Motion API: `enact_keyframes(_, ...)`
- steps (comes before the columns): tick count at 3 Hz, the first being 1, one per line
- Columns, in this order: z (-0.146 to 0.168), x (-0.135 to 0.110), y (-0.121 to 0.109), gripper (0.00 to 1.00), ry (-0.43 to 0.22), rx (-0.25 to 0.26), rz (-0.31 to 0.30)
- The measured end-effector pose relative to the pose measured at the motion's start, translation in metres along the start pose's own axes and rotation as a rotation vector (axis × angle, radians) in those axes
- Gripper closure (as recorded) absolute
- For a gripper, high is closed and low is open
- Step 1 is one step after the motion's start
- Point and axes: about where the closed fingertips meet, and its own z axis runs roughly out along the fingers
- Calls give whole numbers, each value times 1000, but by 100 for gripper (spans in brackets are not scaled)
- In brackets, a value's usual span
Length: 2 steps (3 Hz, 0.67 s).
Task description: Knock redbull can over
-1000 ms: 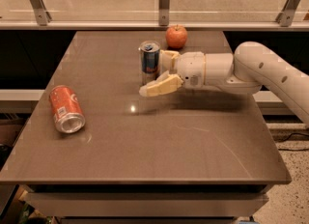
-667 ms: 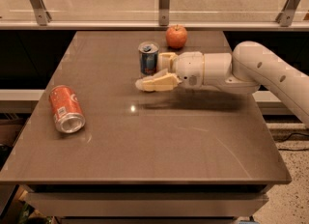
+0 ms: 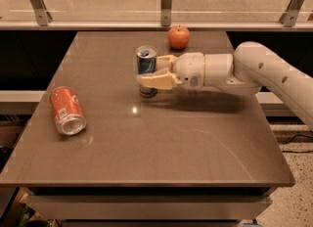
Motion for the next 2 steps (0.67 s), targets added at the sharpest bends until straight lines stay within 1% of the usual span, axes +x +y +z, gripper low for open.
enact_keyframes(1,-8,-9,-3,100,39,33,-3)
enact_keyframes(2,-15,-19,-9,100,97,76,-4)
